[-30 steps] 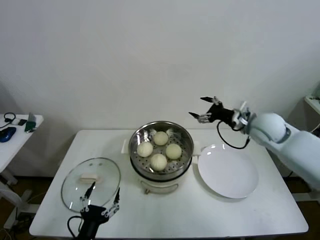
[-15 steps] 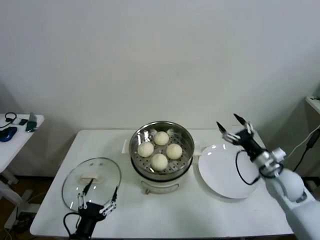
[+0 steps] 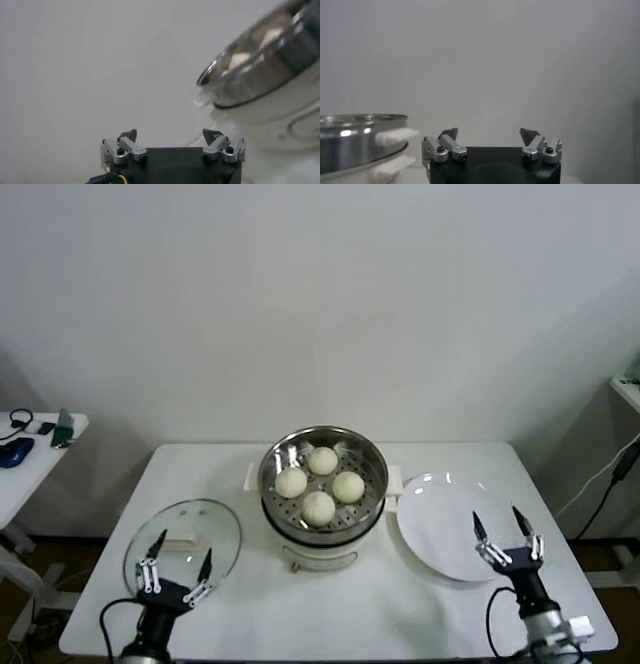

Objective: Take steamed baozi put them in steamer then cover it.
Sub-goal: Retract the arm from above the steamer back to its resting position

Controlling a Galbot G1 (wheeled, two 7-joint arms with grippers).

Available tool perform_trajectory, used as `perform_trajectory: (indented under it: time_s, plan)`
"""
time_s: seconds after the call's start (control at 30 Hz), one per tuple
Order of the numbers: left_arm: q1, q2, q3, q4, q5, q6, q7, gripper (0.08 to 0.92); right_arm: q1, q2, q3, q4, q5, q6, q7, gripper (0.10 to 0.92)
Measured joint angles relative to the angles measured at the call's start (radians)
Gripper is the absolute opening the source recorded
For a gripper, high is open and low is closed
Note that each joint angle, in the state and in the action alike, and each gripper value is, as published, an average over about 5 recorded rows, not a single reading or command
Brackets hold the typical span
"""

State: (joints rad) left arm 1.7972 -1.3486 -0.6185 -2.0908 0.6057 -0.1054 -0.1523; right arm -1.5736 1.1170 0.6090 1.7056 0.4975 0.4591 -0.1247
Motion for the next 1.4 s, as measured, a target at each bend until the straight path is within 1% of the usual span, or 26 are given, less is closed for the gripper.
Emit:
perform_trajectory:
  time_s: [0.17, 0.43, 0.67, 0.83, 1.0, 1.27, 1.33, 1.4]
  plan:
    - [-0.048, 0.025, -0.006, 0.083, 0.213, 0.037, -0.075, 0.823, -0.051, 0.052, -0.013, -0.016, -0.034, 0.039, 0.008, 0.823]
    - [-0.167, 0.045, -0.005, 0.274, 0.484, 0.077, -0.147, 0.823, -0.090, 0.113, -0.025, -0.033, -0.079, 0.075, 0.018, 0.823]
    - [-0.272, 0.047, -0.006, 0.445, 0.622, 0.089, -0.195, 0.823, -0.117, 0.148, -0.022, -0.040, -0.100, 0.091, 0.021, 0.823]
    - [-0.331, 0.052, 0.000, 0.537, 0.669, 0.096, -0.213, 0.823, -0.134, 0.165, -0.015, -0.036, -0.111, 0.096, 0.020, 0.823]
    - [-0.379, 0.060, 0.005, 0.591, 0.693, 0.101, -0.226, 0.823, -0.146, 0.181, -0.011, -0.029, -0.120, 0.099, 0.017, 0.823]
    - [-0.421, 0.071, 0.013, 0.629, 0.707, 0.099, -0.234, 0.822, -0.160, 0.197, -0.011, -0.033, -0.132, 0.107, 0.013, 0.823]
    - [-0.423, 0.073, 0.013, 0.640, 0.712, 0.095, -0.234, 0.807, -0.163, 0.199, -0.011, -0.033, -0.134, 0.108, 0.013, 0.823]
    - [-0.425, 0.074, 0.014, 0.650, 0.716, 0.091, -0.234, 0.765, -0.165, 0.201, -0.010, -0.033, -0.136, 0.109, 0.013, 0.823]
